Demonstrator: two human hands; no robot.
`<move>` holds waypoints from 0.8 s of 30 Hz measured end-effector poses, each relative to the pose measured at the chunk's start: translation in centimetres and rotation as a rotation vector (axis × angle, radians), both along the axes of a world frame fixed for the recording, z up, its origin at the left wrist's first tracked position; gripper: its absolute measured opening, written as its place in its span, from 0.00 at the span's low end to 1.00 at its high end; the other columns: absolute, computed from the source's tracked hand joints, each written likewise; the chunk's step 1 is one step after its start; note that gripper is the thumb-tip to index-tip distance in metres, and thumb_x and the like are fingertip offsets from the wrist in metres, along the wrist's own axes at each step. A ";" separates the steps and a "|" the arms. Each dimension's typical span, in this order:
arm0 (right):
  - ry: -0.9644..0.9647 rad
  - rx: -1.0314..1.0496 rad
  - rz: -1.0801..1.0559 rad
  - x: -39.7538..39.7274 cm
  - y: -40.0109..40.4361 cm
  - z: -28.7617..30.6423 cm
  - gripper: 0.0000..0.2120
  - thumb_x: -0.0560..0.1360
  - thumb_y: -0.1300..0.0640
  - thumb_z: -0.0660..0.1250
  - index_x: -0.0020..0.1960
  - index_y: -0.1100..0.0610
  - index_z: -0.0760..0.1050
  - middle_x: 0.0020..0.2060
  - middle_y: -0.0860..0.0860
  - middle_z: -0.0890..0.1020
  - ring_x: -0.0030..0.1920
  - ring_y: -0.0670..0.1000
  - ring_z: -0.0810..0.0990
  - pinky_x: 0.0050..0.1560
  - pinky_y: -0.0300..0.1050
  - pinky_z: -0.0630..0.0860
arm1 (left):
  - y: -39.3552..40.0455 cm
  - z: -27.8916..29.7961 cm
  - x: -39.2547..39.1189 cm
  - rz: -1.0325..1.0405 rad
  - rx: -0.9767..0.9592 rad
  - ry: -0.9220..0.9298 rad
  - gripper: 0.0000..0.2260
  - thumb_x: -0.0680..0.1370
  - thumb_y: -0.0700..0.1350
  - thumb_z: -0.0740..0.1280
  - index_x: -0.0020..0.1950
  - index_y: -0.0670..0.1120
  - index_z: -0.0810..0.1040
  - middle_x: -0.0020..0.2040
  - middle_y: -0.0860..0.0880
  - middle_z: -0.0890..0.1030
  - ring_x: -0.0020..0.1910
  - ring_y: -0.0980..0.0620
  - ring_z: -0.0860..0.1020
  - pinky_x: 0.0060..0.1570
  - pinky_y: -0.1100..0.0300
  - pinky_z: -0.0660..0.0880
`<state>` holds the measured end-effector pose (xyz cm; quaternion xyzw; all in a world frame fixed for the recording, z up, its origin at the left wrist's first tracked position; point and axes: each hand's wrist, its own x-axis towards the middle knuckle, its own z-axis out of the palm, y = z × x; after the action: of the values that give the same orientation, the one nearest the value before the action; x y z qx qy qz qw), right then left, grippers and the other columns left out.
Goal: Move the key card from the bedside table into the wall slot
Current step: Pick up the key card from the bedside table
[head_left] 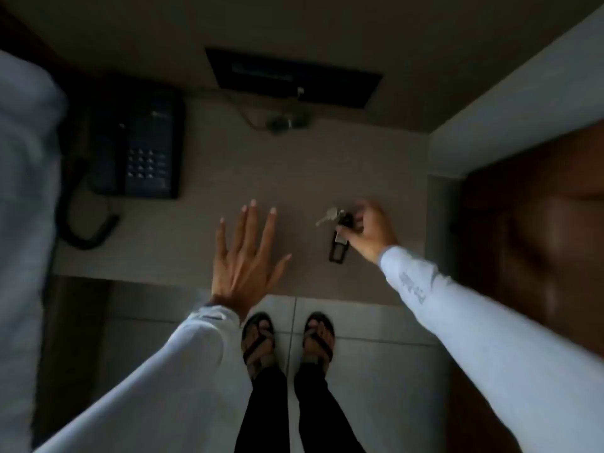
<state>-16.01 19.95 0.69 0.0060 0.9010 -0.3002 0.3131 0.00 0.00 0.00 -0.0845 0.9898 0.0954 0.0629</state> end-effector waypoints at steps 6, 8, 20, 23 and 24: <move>0.059 0.112 0.064 -0.7 -1.5 -1.2 0.18 0.71 0.61 0.73 0.60 0.58 0.74 0.48 0.55 0.81 0.51 0.58 0.81 0.55 0.50 0.77 | -0.9 -2.3 -1.5 -0.054 -0.021 -0.041 0.39 0.82 0.66 0.55 0.85 0.41 0.59 0.84 0.32 0.61 0.82 0.32 0.62 0.79 0.27 0.57; -0.008 0.068 0.023 -0.9 -1.8 -1.0 0.15 0.72 0.63 0.73 0.57 0.61 0.77 0.45 0.55 0.80 0.48 0.56 0.80 0.52 0.45 0.76 | -0.8 -2.2 -1.7 -0.066 -0.040 -0.003 0.38 0.82 0.66 0.55 0.85 0.41 0.60 0.84 0.32 0.61 0.82 0.33 0.64 0.79 0.27 0.57; 0.031 -0.145 -0.113 -2.2 0.1 12.8 0.08 0.74 0.65 0.71 0.52 0.62 0.83 0.50 0.61 0.86 0.48 0.52 0.82 0.55 0.45 0.78 | -3.6 11.4 -5.5 -0.102 -0.094 0.195 0.37 0.83 0.64 0.61 0.84 0.41 0.63 0.83 0.33 0.65 0.80 0.35 0.69 0.77 0.29 0.64; 0.127 -0.238 -0.135 -4.0 0.3 20.0 0.06 0.75 0.64 0.70 0.50 0.58 0.83 0.47 0.56 0.86 0.51 0.56 0.84 0.59 0.50 0.78 | -3.8 18.3 -8.7 -0.111 -0.101 0.310 0.37 0.83 0.63 0.62 0.83 0.40 0.64 0.83 0.33 0.65 0.80 0.36 0.69 0.77 0.29 0.65; 0.165 -0.267 -0.153 -4.8 0.4 23.0 0.06 0.75 0.63 0.70 0.50 0.57 0.84 0.47 0.54 0.86 0.52 0.55 0.85 0.60 0.50 0.78 | -3.7 21.1 -9.9 -0.120 -0.108 0.360 0.37 0.83 0.63 0.62 0.83 0.40 0.64 0.83 0.33 0.65 0.80 0.36 0.69 0.77 0.29 0.65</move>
<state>-20.80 20.36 23.71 0.0085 0.8726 -0.4398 0.2122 -9.92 -3.69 21.12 -0.0104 0.9921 0.0519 -0.1140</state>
